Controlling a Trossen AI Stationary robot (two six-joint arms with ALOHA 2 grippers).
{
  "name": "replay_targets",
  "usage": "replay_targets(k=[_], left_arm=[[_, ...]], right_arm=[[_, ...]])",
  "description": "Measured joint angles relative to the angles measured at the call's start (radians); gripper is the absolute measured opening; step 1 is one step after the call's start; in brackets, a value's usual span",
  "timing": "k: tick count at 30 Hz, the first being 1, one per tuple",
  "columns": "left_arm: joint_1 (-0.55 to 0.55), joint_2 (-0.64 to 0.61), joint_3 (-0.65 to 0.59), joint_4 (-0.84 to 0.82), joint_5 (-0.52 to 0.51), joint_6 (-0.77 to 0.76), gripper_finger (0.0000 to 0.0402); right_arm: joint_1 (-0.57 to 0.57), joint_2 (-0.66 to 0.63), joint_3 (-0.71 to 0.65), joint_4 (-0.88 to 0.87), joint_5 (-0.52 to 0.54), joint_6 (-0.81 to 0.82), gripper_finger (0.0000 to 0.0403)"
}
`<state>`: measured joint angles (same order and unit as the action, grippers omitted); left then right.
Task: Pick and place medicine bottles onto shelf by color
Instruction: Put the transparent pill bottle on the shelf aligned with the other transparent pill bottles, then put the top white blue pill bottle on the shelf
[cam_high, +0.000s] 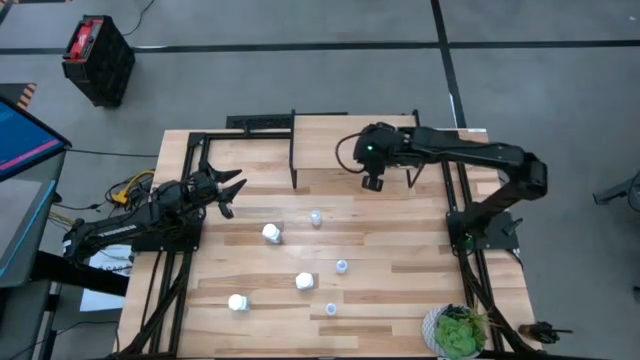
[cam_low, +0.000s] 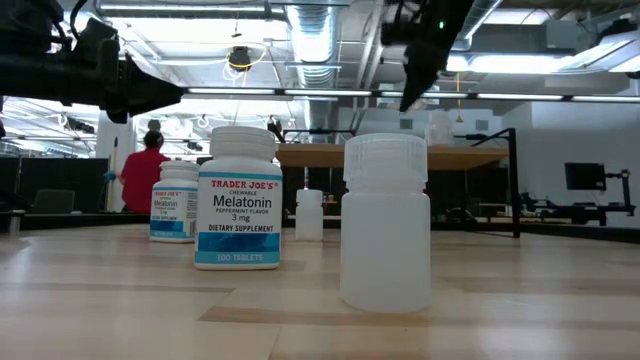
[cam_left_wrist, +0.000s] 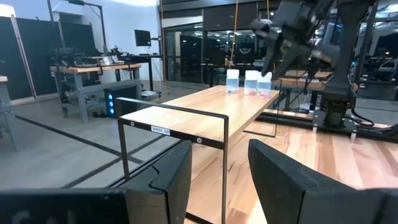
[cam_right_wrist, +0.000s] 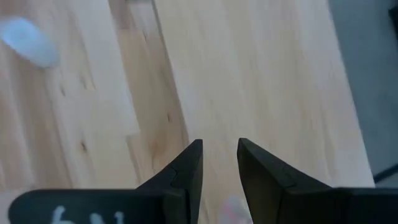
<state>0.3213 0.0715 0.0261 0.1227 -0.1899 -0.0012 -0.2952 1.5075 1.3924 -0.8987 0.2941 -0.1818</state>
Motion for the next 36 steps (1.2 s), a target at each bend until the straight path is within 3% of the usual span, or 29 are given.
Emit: replay_targets(k=[17, 23, 36], left_arm=[[0.0, 0.0, 0.0, -0.002, -0.006, -0.003, 0.0149], [0.0, 0.0, 0.0, -0.002, -0.006, -0.003, 0.0149], [0.0, 0.0, 0.0, -0.002, -0.005, -0.003, 0.0149]], right_arm=[[0.004, 0.059, 0.001, -0.152, 0.181, 0.027, 0.012], [0.006, 0.059, 0.001, -0.2, 0.183, 0.076, 0.012], [0.094, 0.059, 0.019, -0.099, 0.156, 0.079, 0.012]])
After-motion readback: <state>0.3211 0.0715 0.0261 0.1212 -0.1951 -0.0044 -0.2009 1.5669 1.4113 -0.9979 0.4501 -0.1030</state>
